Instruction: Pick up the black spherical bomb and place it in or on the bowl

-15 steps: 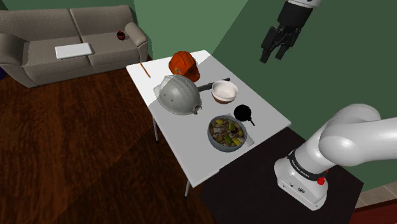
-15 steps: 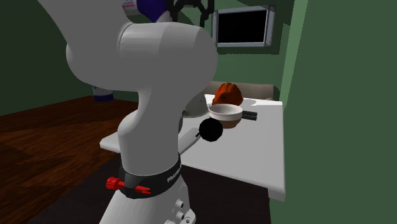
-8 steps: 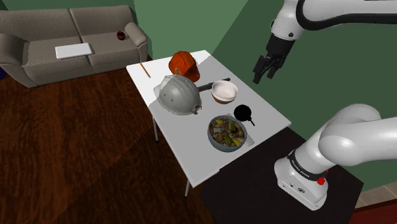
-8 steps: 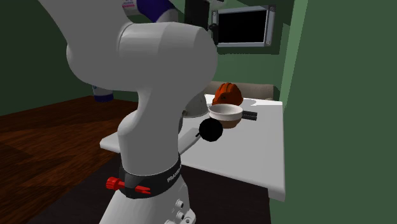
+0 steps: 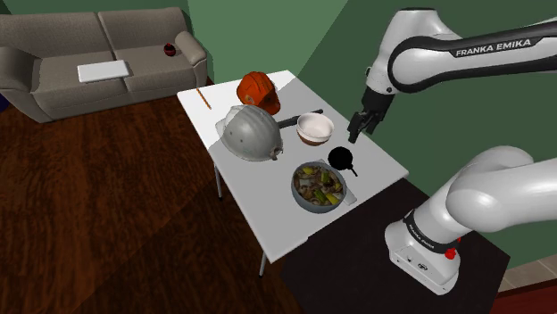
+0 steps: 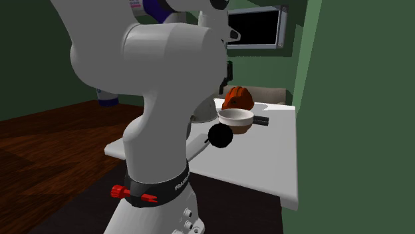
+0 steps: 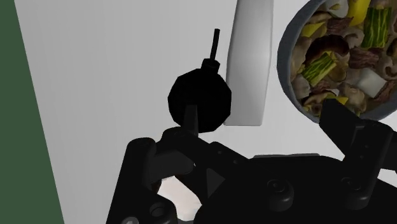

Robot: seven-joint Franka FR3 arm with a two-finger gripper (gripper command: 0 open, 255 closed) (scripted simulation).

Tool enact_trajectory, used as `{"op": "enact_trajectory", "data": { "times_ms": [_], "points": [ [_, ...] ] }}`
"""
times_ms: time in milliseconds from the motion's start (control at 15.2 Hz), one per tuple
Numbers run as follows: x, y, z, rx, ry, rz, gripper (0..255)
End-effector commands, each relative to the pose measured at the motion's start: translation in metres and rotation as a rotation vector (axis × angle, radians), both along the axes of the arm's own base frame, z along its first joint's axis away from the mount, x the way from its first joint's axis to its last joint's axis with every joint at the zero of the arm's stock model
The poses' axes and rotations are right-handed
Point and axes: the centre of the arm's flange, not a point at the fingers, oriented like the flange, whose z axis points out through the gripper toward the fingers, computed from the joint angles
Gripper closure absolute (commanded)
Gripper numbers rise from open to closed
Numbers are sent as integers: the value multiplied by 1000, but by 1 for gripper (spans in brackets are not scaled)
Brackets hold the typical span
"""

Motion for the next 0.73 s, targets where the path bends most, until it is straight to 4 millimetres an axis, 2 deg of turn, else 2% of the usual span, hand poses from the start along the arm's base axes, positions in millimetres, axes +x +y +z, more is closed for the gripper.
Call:
{"op": "enact_trajectory", "data": {
  "times_ms": [0, 396, 660],
  "points": [
    [-2, -4, -29, -4, 7, 8, 0],
    [-4, -18, -106, -18, 32, 30, 0],
    [-7, -19, -130, -19, 35, 32, 0]
  ]
}}
